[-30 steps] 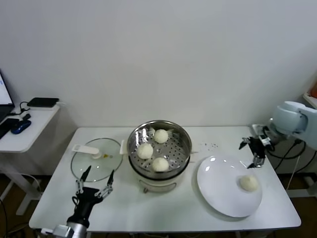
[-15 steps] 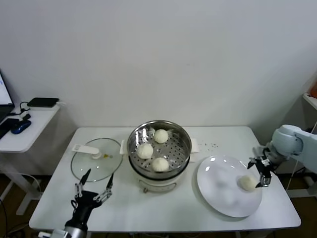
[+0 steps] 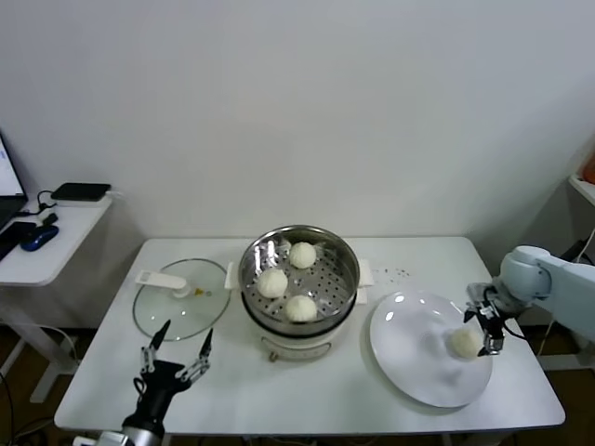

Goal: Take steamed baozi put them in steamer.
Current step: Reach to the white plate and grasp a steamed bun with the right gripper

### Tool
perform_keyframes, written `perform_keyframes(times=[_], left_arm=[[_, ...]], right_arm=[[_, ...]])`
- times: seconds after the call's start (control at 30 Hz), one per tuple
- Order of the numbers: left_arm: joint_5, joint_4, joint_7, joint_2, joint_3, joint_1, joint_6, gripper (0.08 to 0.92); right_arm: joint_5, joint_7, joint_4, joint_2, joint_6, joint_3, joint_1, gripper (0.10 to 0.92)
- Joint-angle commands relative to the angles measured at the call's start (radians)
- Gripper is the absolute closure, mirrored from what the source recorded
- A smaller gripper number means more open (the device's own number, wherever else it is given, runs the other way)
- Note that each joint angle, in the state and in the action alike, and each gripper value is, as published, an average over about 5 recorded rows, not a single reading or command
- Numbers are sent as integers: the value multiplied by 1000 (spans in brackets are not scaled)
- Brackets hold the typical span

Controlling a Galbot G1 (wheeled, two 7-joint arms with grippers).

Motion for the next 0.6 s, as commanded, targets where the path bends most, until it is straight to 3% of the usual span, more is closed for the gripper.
perform_keyframes(times=[0.03, 0.6], left_arm=[[5, 0, 0, -6, 3, 1, 1, 177], [8, -1, -2, -9, 7, 2, 3, 177]], right_arm=[[-25, 3, -59, 42, 1, 44, -59, 203], [-14, -14, -55, 44, -3, 44, -58, 230]])
